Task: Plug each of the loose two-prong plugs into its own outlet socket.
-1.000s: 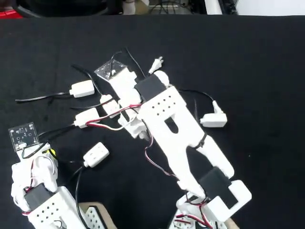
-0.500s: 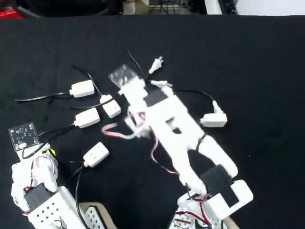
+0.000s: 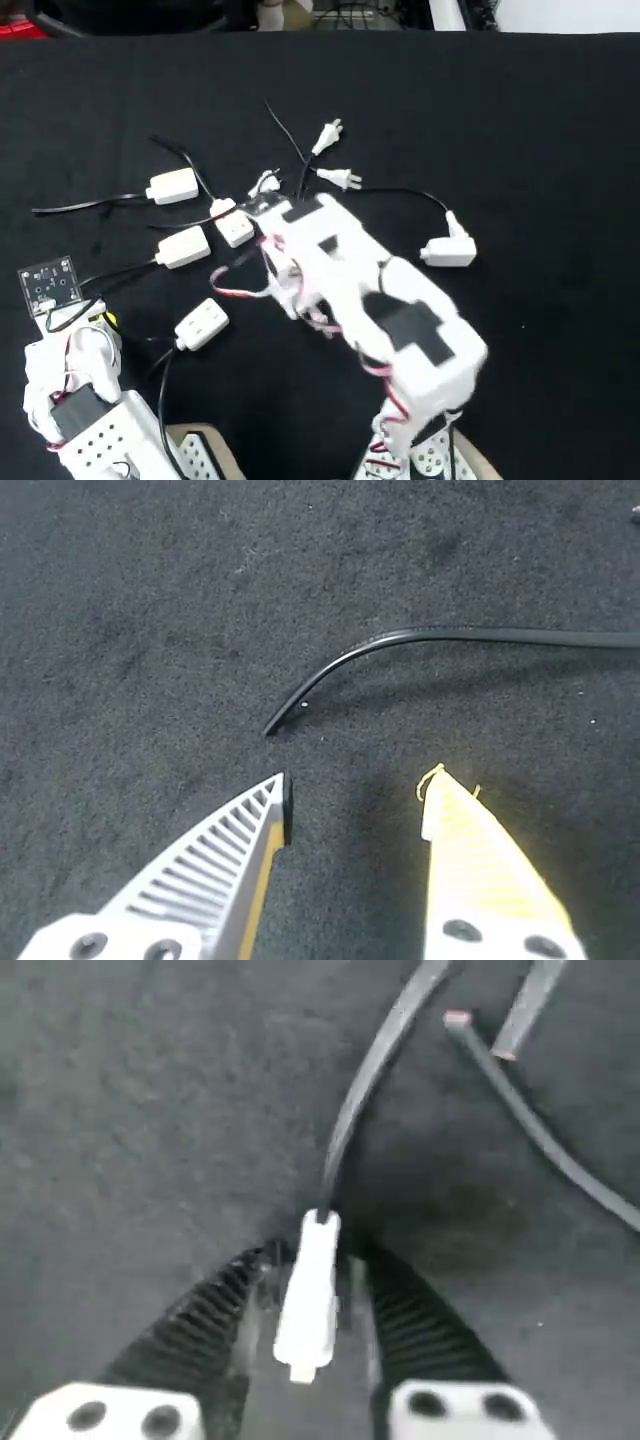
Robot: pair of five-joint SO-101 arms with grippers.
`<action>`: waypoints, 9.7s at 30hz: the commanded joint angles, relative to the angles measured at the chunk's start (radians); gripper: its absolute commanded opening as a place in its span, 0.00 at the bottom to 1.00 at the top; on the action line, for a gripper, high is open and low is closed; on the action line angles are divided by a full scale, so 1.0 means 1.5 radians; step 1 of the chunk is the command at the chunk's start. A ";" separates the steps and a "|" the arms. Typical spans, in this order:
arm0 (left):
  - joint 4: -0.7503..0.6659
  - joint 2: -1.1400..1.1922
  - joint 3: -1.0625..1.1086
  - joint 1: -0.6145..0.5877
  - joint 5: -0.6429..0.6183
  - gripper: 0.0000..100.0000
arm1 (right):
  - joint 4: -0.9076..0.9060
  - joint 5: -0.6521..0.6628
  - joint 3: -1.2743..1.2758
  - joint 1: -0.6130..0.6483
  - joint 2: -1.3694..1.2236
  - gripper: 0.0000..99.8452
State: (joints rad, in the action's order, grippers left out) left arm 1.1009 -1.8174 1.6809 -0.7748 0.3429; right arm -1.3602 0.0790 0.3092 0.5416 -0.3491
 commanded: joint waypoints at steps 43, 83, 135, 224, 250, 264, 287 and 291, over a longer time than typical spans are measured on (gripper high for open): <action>-0.002 0.000 0.013 0.003 -0.007 0.22 | -0.238 0.058 -0.264 -0.017 -0.248 0.07; -0.002 0.000 0.013 0.003 -0.007 0.22 | 0.706 -0.143 0.537 0.194 0.598 0.01; 0.002 0.000 0.013 0.003 -0.004 0.22 | 0.839 -0.172 0.577 0.291 0.416 0.01; -0.077 0.632 -0.501 0.436 -0.017 0.23 | -0.085 0.071 0.020 -0.307 0.415 0.16; -0.072 1.301 -0.896 0.441 0.398 0.22 | 0.032 0.073 0.133 -0.305 0.414 0.16; 0.210 1.300 -0.902 0.545 0.386 0.04 | 0.032 0.068 0.135 -0.305 0.414 0.16; 0.131 1.082 -0.745 0.574 0.176 0.24 | -0.068 0.073 0.046 -0.305 0.420 0.17; 0.131 0.911 -0.654 0.546 0.176 0.24 | -0.102 0.073 -0.006 -0.293 0.419 0.17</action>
State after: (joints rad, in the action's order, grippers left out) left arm 1.2896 -0.2524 0.6391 0.0905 0.6145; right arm -1.4845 0.1895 0.3936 0.0736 0.2647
